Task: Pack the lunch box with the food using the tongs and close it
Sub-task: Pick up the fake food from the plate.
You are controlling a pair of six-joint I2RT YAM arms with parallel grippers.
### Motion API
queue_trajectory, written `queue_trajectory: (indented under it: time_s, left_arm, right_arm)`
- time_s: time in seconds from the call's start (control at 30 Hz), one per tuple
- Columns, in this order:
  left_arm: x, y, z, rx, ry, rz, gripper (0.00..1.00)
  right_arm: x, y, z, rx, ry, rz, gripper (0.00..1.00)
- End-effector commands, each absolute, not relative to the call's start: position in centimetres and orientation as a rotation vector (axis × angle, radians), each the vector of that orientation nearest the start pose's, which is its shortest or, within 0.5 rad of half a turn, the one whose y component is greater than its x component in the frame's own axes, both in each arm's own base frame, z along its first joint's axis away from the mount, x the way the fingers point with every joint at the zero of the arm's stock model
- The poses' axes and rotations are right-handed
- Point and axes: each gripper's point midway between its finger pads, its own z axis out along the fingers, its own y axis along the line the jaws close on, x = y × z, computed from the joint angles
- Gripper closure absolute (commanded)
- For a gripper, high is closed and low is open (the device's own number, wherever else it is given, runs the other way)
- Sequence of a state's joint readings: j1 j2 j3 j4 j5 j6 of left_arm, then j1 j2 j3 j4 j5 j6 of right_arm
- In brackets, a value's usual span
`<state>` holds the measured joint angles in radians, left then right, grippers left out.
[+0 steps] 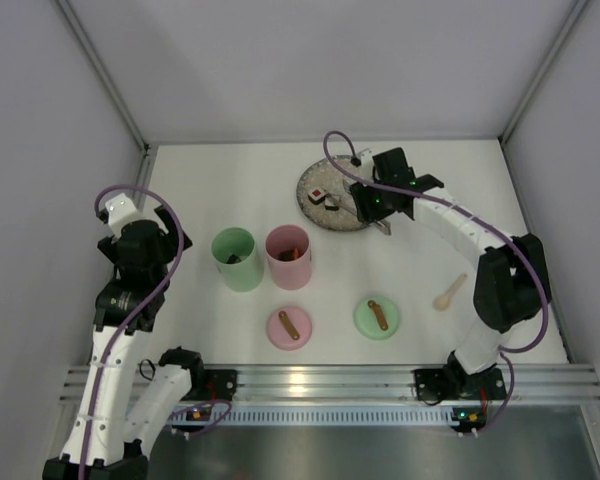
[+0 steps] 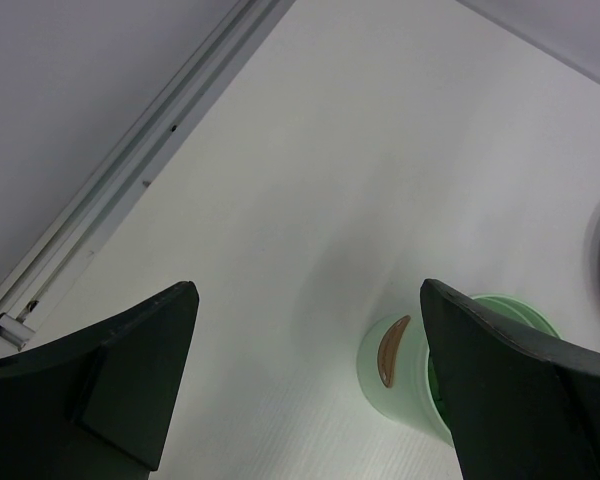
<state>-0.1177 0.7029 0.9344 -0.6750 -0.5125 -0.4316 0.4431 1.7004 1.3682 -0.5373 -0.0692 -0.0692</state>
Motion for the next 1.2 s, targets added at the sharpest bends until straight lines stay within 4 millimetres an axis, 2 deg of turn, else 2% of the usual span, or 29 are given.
queue_trajectory:
  time_s: [0.0, 0.2, 0.5, 0.6, 0.7, 0.87, 1.07, 1.17]
  left_arm:
    - [25.0, 4.2, 26.6, -0.611, 1.845, 0.149, 0.01]
    - [25.2, 3.8, 26.4, -0.599, 1.857, 0.132, 0.01]
    - [25.4, 3.5, 26.1, -0.585, 1.875, 0.119, 0.01]
    - [25.5, 3.4, 26.0, -0.582, 1.881, 0.117, 0.01]
    - [25.4, 3.4, 25.9, -0.582, 1.881, 0.116, 0.01]
    - [25.5, 3.3, 25.9, -0.579, 1.884, 0.115, 0.01]
    - [25.4, 3.3, 26.0, -0.578, 1.880, 0.112, 0.01]
    - [25.5, 3.3, 26.0, -0.577, 1.881, 0.111, 0.01]
  right_arm:
    - [40.3, 20.4, 16.2, -0.605, 2.269, 0.334, 0.52]
    - [40.8, 20.6, 19.1, -0.499, 2.181, 0.370, 0.52]
    - [39.6, 20.7, 17.7, -0.514, 2.206, 0.397, 0.52]
    - [39.4, 20.3, 16.6, -0.540, 2.244, 0.369, 0.51]
    - [38.9, 20.8, 15.9, -0.567, 2.274, 0.404, 0.51]
    - [38.8, 21.3, 14.9, -0.581, 2.301, 0.401, 0.51]
    - [39.3, 20.3, 13.9, -0.555, 2.338, 0.310, 0.51]
    - [39.4, 20.5, 13.8, -0.560, 2.342, 0.313, 0.51]
